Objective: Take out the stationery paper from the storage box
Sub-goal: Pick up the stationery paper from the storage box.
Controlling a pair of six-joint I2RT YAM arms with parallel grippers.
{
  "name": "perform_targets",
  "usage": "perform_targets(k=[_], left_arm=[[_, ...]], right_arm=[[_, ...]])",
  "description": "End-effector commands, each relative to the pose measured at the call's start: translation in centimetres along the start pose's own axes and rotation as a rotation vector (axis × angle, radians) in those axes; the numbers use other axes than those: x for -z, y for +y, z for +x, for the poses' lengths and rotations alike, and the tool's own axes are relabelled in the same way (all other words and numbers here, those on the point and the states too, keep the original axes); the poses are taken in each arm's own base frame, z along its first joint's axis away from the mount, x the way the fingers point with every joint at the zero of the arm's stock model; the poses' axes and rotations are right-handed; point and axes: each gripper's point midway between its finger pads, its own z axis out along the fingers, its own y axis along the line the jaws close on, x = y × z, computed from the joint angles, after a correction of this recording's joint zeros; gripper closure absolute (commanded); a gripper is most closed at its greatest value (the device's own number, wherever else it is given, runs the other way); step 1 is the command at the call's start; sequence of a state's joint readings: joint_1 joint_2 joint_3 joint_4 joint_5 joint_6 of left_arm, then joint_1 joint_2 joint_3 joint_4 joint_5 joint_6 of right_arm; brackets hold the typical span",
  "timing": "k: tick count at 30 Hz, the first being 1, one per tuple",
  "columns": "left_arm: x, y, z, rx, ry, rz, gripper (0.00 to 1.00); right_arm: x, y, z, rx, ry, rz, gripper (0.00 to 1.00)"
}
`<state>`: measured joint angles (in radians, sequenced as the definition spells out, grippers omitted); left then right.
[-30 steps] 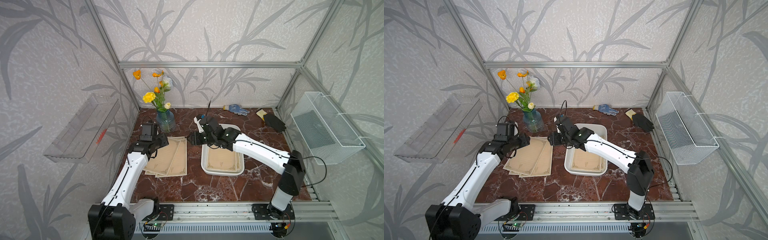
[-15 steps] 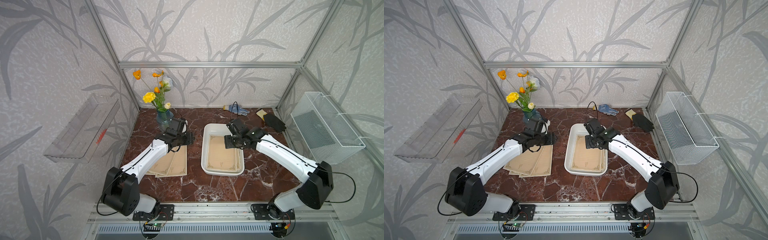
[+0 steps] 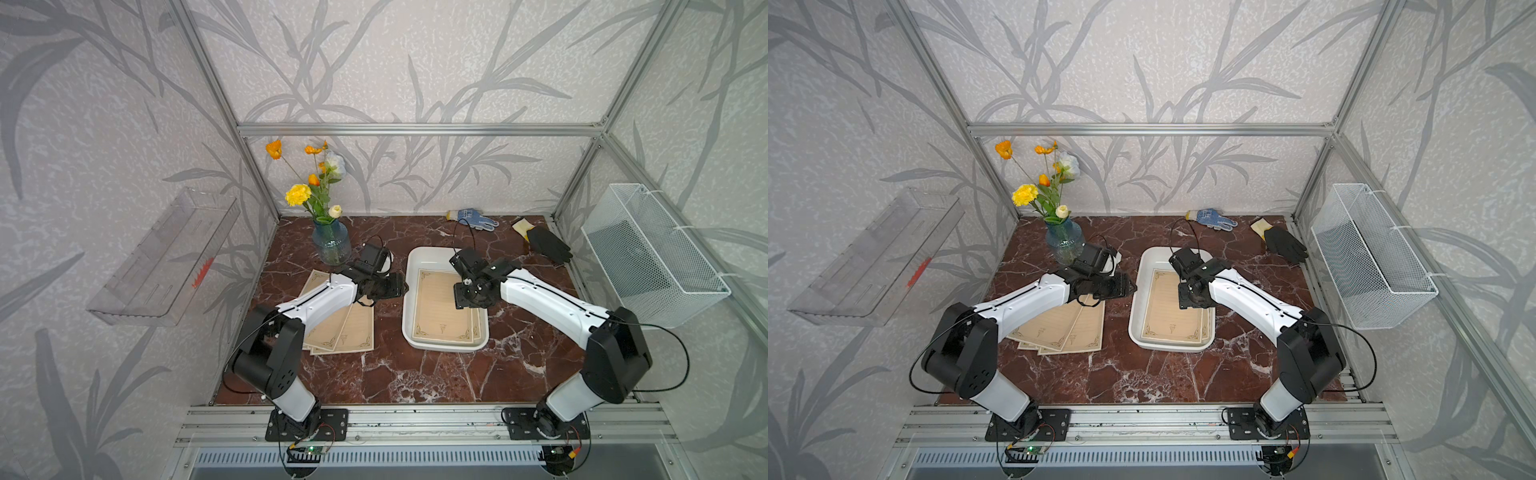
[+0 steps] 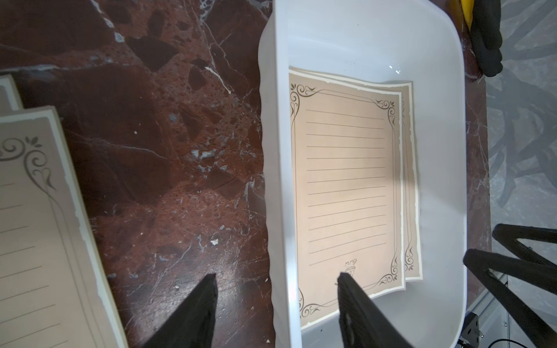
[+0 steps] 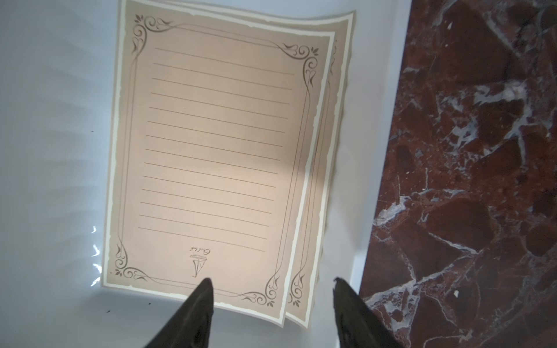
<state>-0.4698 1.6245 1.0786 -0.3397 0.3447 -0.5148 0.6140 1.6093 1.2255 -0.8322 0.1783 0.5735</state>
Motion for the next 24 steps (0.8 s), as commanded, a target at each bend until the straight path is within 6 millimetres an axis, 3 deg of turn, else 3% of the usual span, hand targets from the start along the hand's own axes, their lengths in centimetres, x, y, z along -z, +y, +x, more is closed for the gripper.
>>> perform_targets(k=[1,7,18,24], left_arm=[[0.0,-0.9,-0.8,-0.004,-0.006,0.018,0.37],[-0.6,-0.6,-0.4,0.012,0.026,0.011,0.37],[-1.2,-0.8,-0.1,0.024,0.054,0.024,0.42],[-1.5,-0.7,-0.1,0.035,0.064,0.024,0.41]], right_arm=[[-1.8,0.4,0.7,-0.05,0.043,-0.024,0.38],[-4.8,0.8,1.8,-0.086,0.114,0.001,0.39],[-7.0,-0.8,2.7,-0.108,0.13,0.084,0.37],[-8.2,0.1,2.7,-0.123,0.155,0.037,0.37]])
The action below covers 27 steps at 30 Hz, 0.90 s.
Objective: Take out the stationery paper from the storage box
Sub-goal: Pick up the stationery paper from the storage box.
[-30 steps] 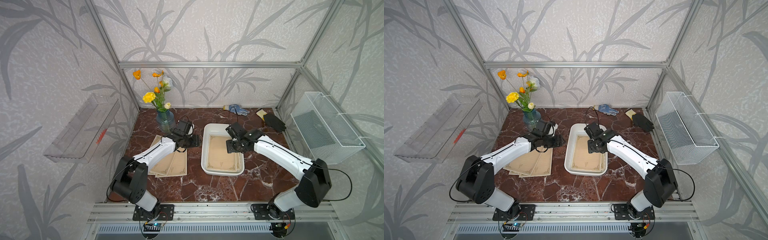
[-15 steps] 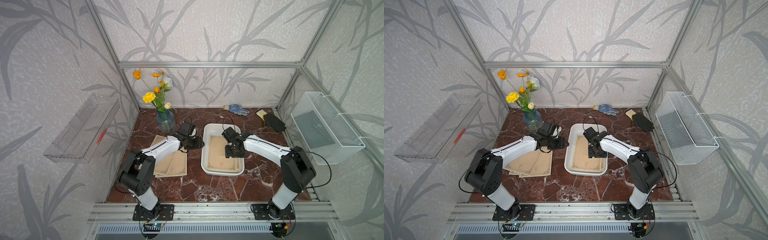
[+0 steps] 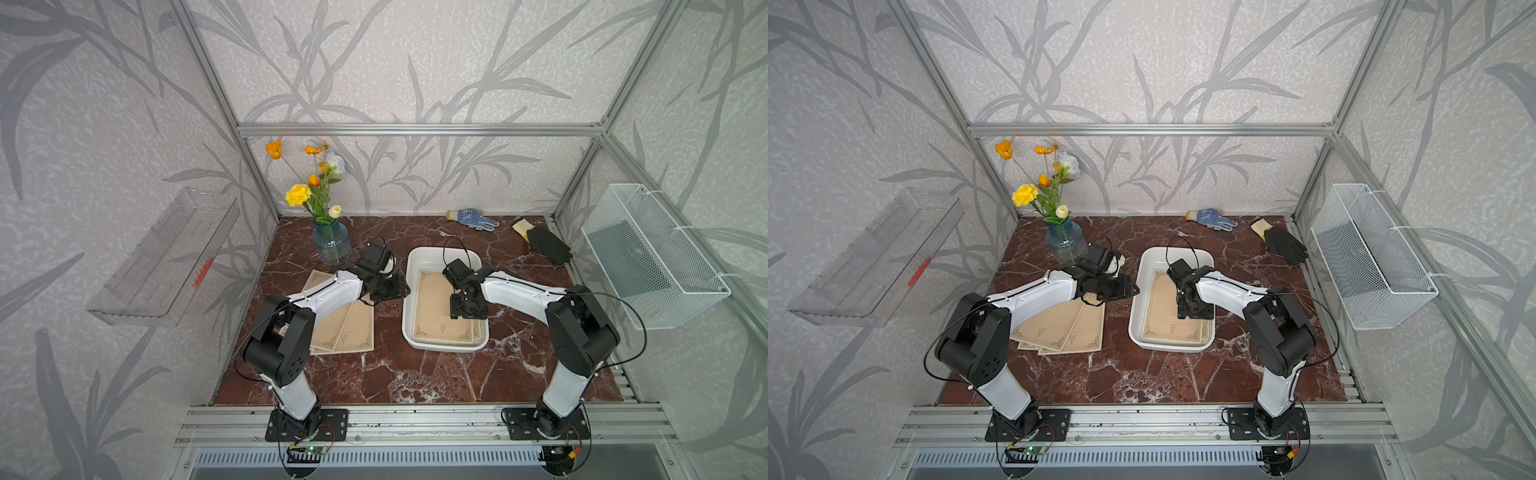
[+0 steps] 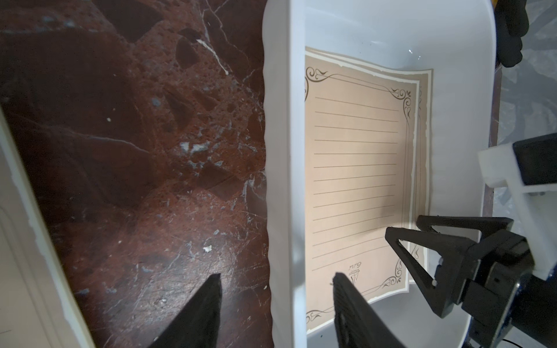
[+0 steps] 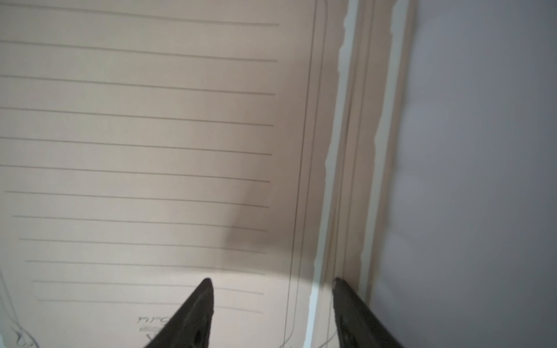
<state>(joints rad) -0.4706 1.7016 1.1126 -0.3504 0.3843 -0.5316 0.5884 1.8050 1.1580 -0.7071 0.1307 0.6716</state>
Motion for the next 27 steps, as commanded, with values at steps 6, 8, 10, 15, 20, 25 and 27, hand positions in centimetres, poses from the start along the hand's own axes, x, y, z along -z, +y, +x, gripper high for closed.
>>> perform_targets(k=[6,8,10,15,20,25,27], left_arm=[[0.4,-0.8,-0.5,0.003,0.008,0.011,0.41],[0.5,-0.9,-0.5,0.002,0.008,0.012,0.41],[0.5,-0.9,-0.6,0.001,0.005,0.01,0.4],[0.3,-0.8,-0.5,0.005,0.016,0.008,0.4],[0.0,-0.7,-0.4,0.007,0.026,0.001,0.41],[-0.2,-0.6,-0.5,0.008,0.031,-0.004,0.42],[-0.4,-0.5,-0.4,0.013,0.036,-0.009,0.43]], right_arm=[[-1.4,1.7,-0.3,-0.033,0.028,-0.089,0.37],[-1.3,2.7,-0.4,-0.03,0.027,-0.142,0.38],[-1.0,3.8,-0.6,-0.021,0.028,-0.196,0.38],[-0.7,3.0,-1.0,-0.044,-0.003,-0.185,0.39],[-0.5,1.6,-1.5,-0.089,-0.013,-0.191,0.39],[-0.5,1.1,-1.8,-0.105,-0.018,-0.2,0.39],[-0.6,1.1,-1.8,-0.109,-0.015,-0.205,0.39]])
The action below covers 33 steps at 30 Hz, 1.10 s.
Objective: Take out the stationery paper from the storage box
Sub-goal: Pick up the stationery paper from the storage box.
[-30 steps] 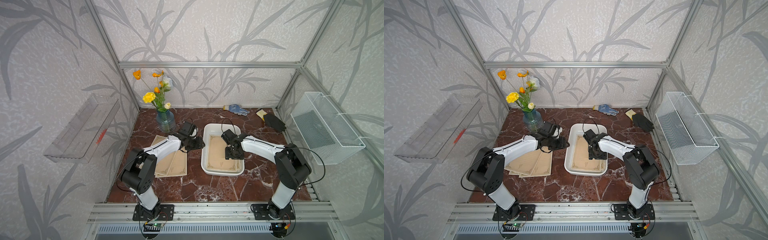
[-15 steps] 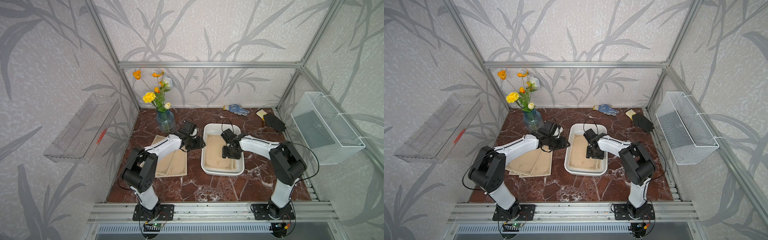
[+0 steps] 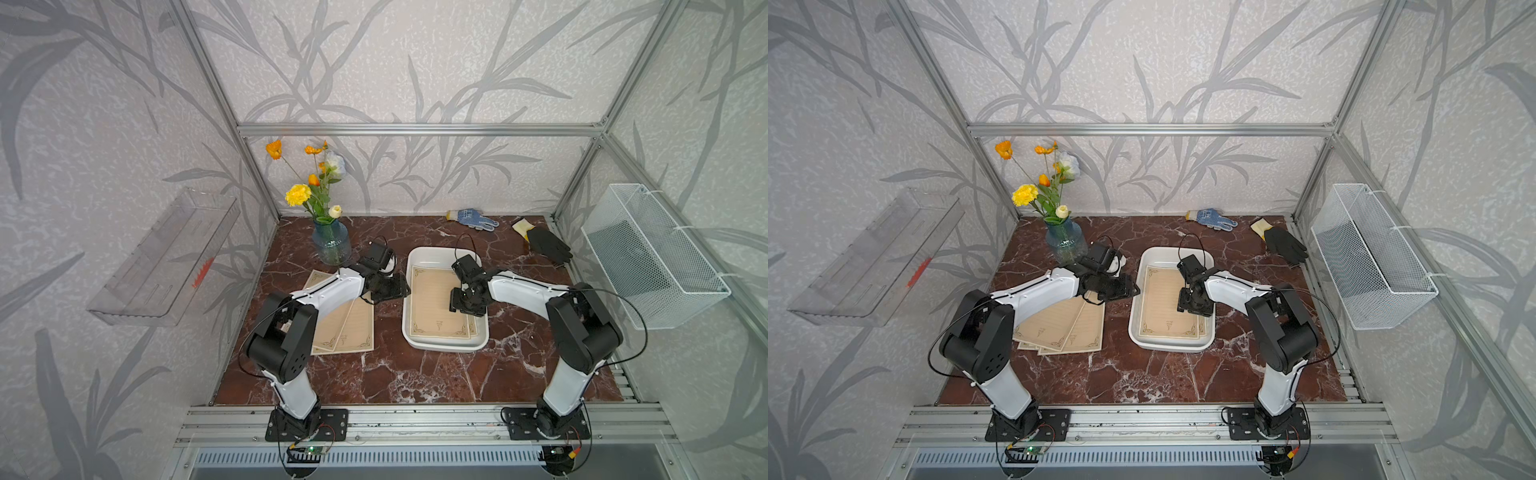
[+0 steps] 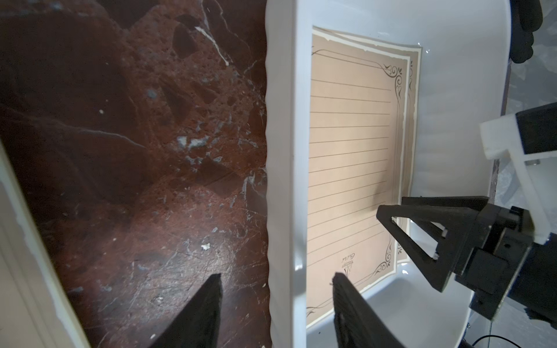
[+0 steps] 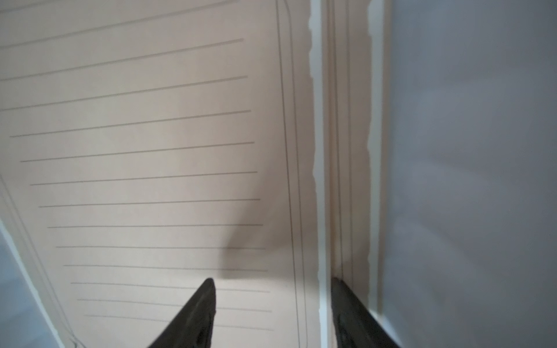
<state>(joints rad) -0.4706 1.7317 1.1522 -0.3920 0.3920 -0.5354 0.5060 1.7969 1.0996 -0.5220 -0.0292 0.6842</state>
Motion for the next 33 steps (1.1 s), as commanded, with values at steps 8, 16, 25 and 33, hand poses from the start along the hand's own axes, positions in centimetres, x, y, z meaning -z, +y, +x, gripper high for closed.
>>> perform_targets(k=[8,16,25,33], left_arm=[[-0.1,-0.4,-0.1,0.007,0.011,-0.002,0.46],[0.1,-0.8,-0.2,0.006,0.015,0.016,0.61],[-0.6,-1.5,0.0,0.02,0.042,0.064,0.97],[-0.6,-1.1,0.1,0.022,0.047,0.045,1.0]], right_arm=[[0.3,-0.4,0.2,-0.015,-0.007,-0.012,0.4],[0.4,-0.3,0.4,-0.025,-0.011,-0.034,0.41],[0.4,-0.2,0.5,-0.022,-0.01,-0.042,0.41],[0.5,0.1,0.4,-0.026,-0.02,-0.074,0.44]])
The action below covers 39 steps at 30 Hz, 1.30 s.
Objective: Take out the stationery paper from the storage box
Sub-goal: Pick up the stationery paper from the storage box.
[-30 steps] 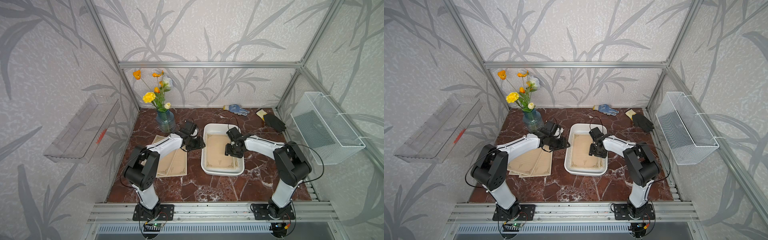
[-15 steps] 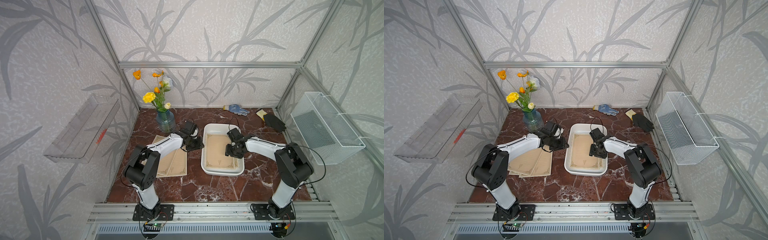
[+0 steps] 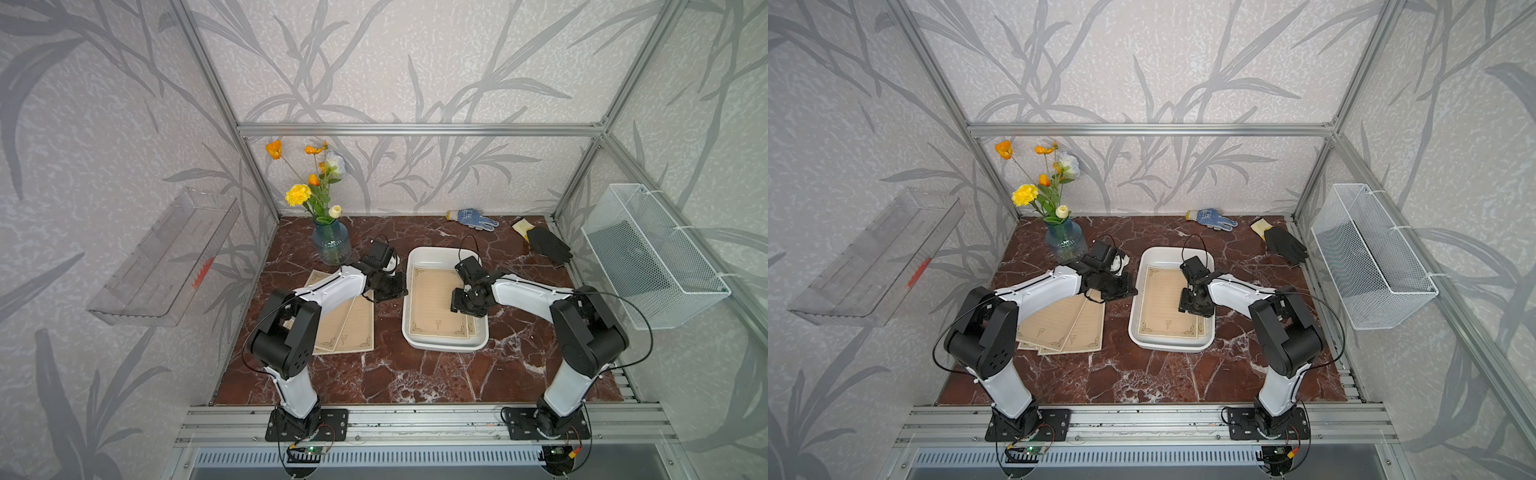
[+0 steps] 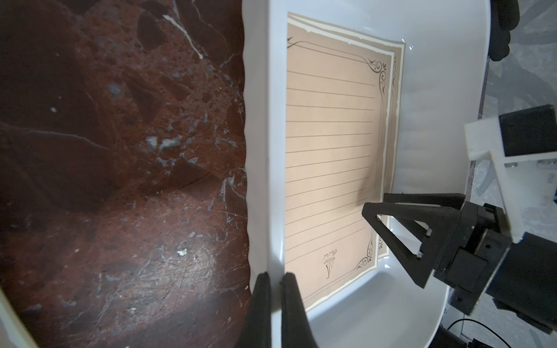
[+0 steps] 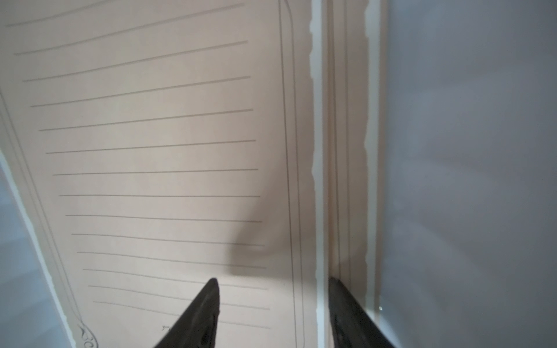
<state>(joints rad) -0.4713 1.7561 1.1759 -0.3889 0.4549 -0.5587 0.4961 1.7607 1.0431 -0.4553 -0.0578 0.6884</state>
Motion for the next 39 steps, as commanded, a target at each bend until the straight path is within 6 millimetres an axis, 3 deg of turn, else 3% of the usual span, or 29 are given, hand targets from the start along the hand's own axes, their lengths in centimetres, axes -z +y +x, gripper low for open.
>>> perform_targets(k=[1,4,11,17,26,39], left_arm=[[-0.3,0.0,0.1,0.0,0.018,-0.012,1.0],[-0.3,0.1,0.1,0.002,0.018,-0.016,1.0],[-0.6,0.4,0.3,0.008,0.028,-0.02,1.0],[-0.7,0.3,0.2,0.009,0.031,-0.018,1.0],[-0.7,0.3,0.3,0.015,0.035,-0.015,1.0],[-1.2,0.6,0.6,0.03,0.046,-0.016,1.0]], right_arm=[[0.5,0.1,0.3,-0.016,-0.004,-0.031,0.44],[0.8,0.7,0.2,-0.016,-0.011,-0.066,0.46],[3.6,2.2,-0.9,-0.018,-0.093,-0.163,0.5],[4.2,2.7,-1.1,-0.017,-0.107,-0.201,0.55],[2.2,0.6,-0.4,-0.111,-0.027,-0.143,0.61],[0.5,0.9,-0.1,-0.2,-0.001,-0.255,0.7]])
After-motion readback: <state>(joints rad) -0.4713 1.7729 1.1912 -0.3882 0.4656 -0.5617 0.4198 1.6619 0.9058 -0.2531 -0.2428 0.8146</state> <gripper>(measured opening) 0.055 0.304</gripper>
